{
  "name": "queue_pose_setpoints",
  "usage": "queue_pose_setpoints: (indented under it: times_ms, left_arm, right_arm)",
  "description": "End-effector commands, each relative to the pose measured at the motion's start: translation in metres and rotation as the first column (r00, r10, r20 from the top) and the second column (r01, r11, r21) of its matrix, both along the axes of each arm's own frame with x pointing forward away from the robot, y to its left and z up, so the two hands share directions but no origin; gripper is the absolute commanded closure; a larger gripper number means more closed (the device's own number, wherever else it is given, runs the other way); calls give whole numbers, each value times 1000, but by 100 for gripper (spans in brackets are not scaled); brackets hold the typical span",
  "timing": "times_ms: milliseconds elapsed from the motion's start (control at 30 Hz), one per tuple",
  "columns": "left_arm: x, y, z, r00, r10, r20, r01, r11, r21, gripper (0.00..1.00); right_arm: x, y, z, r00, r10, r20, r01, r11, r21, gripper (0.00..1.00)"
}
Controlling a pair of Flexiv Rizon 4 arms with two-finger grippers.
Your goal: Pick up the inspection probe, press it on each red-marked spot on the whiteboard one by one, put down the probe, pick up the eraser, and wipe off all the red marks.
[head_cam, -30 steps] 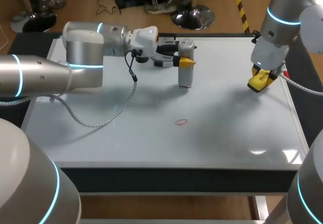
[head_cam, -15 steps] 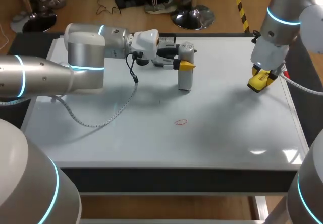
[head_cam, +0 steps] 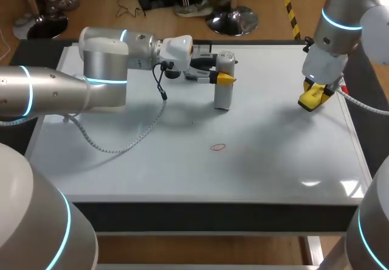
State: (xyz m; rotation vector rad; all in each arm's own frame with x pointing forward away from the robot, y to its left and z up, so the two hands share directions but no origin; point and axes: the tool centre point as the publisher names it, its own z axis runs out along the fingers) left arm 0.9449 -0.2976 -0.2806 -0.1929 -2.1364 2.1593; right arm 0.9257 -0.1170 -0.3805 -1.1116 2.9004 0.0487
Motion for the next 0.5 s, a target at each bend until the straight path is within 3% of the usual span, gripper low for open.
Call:
queue_pose_setpoints:
  times_ms: [33,267,500]
  left_arm:
    - [2,0,-2,1000,-5,-2,5,1000,1,100]
    - [2,1,0,1000,-6,0,6,1000,9,100]
    - [6,1,16,1000,-19,-5,19,1000,10,100]
  right_arm:
    - [1,0,1,1000,2,-2,-2,1000,-3,100]
    - [1,0,1,1000,2,-2,-2,1000,-3,100]
    - [1,0,1,1000,2,-2,-2,1000,-3,100]
